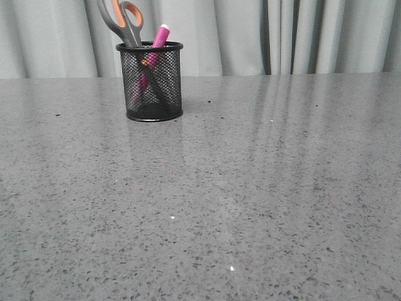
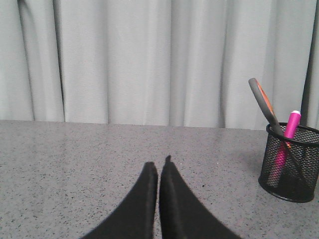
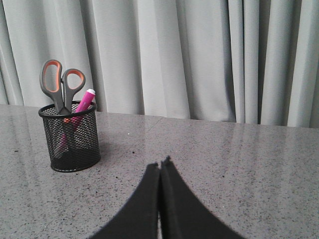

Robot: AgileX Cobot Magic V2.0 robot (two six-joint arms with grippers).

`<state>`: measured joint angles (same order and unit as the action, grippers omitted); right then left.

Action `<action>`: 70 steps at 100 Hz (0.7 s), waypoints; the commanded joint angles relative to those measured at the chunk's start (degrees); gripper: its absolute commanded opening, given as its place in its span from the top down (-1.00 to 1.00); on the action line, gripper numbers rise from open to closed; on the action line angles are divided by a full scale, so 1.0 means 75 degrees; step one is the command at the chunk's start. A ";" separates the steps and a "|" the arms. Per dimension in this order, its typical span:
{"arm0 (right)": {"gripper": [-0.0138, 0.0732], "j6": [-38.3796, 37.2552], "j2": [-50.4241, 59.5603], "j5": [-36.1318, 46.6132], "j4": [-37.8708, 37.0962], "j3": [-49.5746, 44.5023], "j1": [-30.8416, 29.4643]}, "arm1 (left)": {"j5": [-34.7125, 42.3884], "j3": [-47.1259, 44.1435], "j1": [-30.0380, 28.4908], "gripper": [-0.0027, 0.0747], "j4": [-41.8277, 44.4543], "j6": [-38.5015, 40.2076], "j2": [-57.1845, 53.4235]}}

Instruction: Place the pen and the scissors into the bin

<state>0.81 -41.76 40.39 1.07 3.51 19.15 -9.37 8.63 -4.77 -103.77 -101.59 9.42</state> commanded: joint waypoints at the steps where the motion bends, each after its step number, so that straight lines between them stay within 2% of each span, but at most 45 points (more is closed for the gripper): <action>1: 0.85 0.0064 0.0030 0.0641 0.0004 0.0185 -0.0048 | -0.0082 0.0182 -0.0014 0.98 -0.0216 -0.0025 0.0045; 18: 0.85 0.0064 0.0030 0.0641 0.0004 0.0185 -0.0048 | 0.0015 0.0182 -0.0014 0.98 -0.0170 -0.0025 -0.0168; 23: 0.85 0.0064 0.0030 0.0641 0.0004 0.0185 -0.0048 | -0.0021 0.0182 -0.0014 0.98 0.0305 0.0061 -0.0168; 27: 0.85 0.0064 0.0030 0.0641 0.0004 0.0185 -0.0048 | -0.0059 0.0182 -0.0016 0.98 0.1107 0.0628 -0.0168; 32: 0.85 0.0064 0.0030 0.0641 0.0004 0.0185 -0.0048 | -0.0040 0.0182 -0.0050 0.98 0.2504 0.2079 -0.0168; 49: 0.85 0.0064 0.0030 0.0641 0.0004 0.0185 -0.0048 | -0.0057 0.0168 -0.0035 0.98 0.9600 0.9326 -0.0168; 56: 0.85 0.0064 0.0030 0.0641 0.0004 0.0185 -0.0048 | -0.0057 0.0150 -0.0024 0.98 1.1400 1.1036 -0.0168; 70: 0.85 0.0064 0.0030 0.0641 0.0004 0.0185 -0.0048 | 0.0041 -0.0145 -0.0006 0.98 1.3304 1.2703 -0.0425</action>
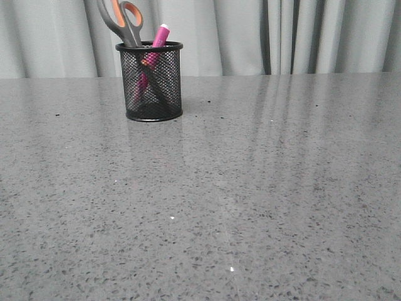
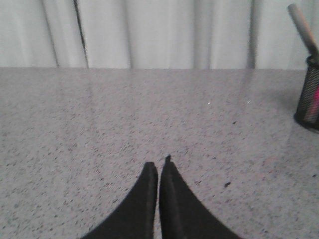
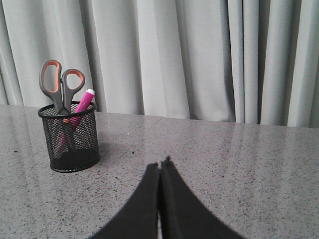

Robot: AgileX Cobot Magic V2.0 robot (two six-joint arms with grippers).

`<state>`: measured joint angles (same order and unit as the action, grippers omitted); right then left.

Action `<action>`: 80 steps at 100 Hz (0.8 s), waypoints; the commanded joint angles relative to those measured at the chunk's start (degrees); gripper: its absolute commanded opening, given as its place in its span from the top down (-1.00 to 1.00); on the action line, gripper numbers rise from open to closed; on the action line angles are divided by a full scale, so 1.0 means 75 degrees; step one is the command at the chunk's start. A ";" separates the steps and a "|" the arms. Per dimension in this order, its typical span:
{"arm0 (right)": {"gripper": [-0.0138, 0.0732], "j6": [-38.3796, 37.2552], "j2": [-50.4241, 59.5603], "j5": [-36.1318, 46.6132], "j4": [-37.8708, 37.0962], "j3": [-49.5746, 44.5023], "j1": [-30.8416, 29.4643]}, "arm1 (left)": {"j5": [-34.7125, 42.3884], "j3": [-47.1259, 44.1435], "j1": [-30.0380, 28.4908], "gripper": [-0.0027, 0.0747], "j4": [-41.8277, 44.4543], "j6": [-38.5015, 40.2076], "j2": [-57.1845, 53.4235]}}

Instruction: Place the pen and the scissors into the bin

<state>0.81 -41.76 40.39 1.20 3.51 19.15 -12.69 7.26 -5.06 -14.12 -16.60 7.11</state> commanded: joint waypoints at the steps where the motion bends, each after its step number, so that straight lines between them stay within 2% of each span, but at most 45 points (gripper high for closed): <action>1: 0.85 0.0064 0.0030 0.0641 -0.0013 0.0185 -0.0048 | 0.0497 0.0011 0.0054 0.98 0.1411 0.1424 -0.0171; 12: 0.85 0.0064 0.0030 0.0641 -0.0013 0.0185 -0.0048 | 0.0818 -0.0464 0.0260 0.98 0.1883 0.1723 -0.0627; 32: 0.85 0.0064 0.0030 0.0641 -0.0013 0.0185 -0.0048 | 0.1831 -0.1361 0.0712 0.98 0.1837 0.1723 -0.1247; 36: 0.85 0.0064 0.0013 0.0641 -0.0013 0.0185 -0.0048 | 0.1565 -0.1321 0.0712 0.98 0.1799 0.1723 -0.1229; 46: 0.85 0.0064 0.0014 0.0655 -0.0013 0.0126 -0.0048 | 0.1814 -0.1338 0.0694 0.98 0.1762 0.1723 -0.1229; 80: 0.85 0.0064 0.0014 0.0640 -0.0013 0.0126 -0.0048 | 0.1623 -0.1322 0.0694 0.98 0.1758 0.1723 -0.1229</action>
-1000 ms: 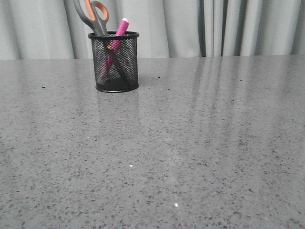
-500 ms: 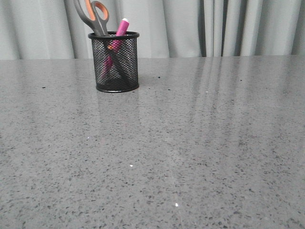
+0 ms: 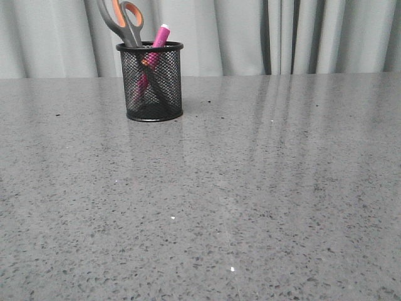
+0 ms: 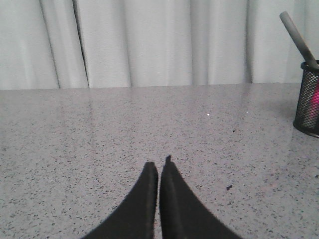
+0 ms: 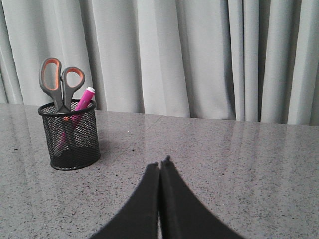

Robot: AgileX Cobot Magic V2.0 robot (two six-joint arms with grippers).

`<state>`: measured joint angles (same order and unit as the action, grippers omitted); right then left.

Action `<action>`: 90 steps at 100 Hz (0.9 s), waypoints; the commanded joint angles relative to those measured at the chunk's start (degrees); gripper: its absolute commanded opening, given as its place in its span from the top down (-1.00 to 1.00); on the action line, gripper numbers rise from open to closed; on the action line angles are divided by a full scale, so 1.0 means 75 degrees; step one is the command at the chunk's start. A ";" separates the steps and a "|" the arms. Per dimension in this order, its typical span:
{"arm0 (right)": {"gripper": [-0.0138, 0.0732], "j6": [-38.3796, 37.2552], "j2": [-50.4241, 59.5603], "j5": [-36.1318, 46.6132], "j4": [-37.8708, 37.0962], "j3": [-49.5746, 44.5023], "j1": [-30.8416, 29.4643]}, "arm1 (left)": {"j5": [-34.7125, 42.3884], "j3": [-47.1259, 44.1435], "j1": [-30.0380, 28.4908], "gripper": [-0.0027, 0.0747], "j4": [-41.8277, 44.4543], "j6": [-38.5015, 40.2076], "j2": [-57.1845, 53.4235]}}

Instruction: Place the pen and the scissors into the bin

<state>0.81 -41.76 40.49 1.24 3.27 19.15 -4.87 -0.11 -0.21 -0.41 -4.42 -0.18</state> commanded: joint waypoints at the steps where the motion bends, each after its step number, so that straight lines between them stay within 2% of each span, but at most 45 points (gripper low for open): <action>1: 0.85 0.0064 0.0014 0.0626 -0.0018 0.0158 -0.0048 | 0.0581 -0.0339 0.0047 0.98 -0.0070 0.0098 -0.0257; 73: 0.85 0.0064 0.0027 0.0610 -0.0018 0.0158 -0.0048 | 0.0581 -0.0339 0.0047 0.98 -0.0070 0.0098 -0.0257; 78: 0.85 0.0122 0.0151 0.0342 0.0009 0.0158 -0.0048 | 0.0581 -0.0339 0.0047 0.98 -0.0070 0.0098 -0.0257; 90: 0.85 0.0265 0.0758 -0.1152 0.0461 0.0158 -0.0048 | 0.0581 -0.0339 0.0047 0.98 -0.0070 0.0098 -0.0257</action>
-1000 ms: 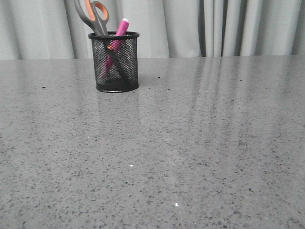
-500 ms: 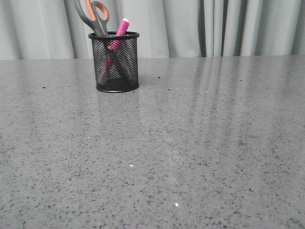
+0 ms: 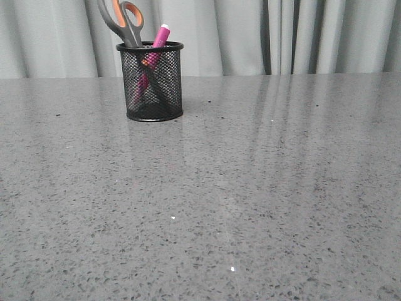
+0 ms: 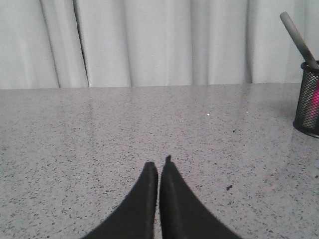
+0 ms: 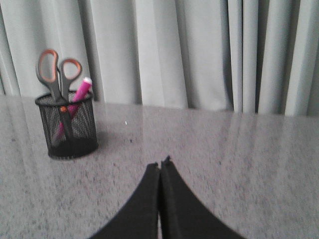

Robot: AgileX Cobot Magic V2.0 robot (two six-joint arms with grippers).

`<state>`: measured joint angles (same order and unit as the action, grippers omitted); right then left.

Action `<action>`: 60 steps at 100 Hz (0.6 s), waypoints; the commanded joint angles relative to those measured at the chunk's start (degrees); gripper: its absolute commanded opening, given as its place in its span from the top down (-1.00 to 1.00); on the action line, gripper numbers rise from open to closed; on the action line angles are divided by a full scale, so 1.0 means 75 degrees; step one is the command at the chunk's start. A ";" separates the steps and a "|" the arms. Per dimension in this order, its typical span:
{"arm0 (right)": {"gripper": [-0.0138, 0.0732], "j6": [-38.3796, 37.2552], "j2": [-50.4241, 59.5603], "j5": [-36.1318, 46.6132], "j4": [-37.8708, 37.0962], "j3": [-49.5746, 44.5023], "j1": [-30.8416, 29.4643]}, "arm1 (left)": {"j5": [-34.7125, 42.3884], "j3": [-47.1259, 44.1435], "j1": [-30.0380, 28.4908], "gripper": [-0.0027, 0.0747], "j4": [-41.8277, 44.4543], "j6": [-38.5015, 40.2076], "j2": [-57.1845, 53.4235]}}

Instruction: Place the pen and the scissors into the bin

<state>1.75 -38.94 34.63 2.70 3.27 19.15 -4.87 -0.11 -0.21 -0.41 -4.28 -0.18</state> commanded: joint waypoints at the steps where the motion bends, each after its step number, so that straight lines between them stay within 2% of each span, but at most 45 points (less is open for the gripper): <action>1: 0.85 0.0140 0.0479 -0.0574 0.0268 0.0158 -0.0048 | 0.0581 -0.0339 0.0047 0.98 -0.0070 0.0080 -0.0257; 13: 0.85 0.0330 0.1519 -0.2130 0.0235 0.0158 -0.0282 | 0.0581 -0.0339 0.0047 0.98 -0.0070 0.0080 -0.0257; 24: 0.85 0.0420 0.2518 -0.3326 0.0140 0.0103 -0.0912 | 0.0581 -0.0339 0.0047 0.98 -0.0070 0.0080 -0.0257; 40: 0.85 0.0420 0.3923 -0.3681 -0.0064 -0.0395 -0.1830 | 0.0581 -0.0339 0.0047 0.98 -0.0070 0.0080 -0.0257; 60: 0.85 0.0279 0.5382 -0.5289 -0.0080 -0.0620 -0.2089 | 0.0581 -0.0339 0.0047 0.98 -0.0070 0.0080 -0.0257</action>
<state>4.10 -1.57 -4.28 2.86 -0.61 4.19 -4.87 -0.11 -0.21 -0.41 -4.24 -0.18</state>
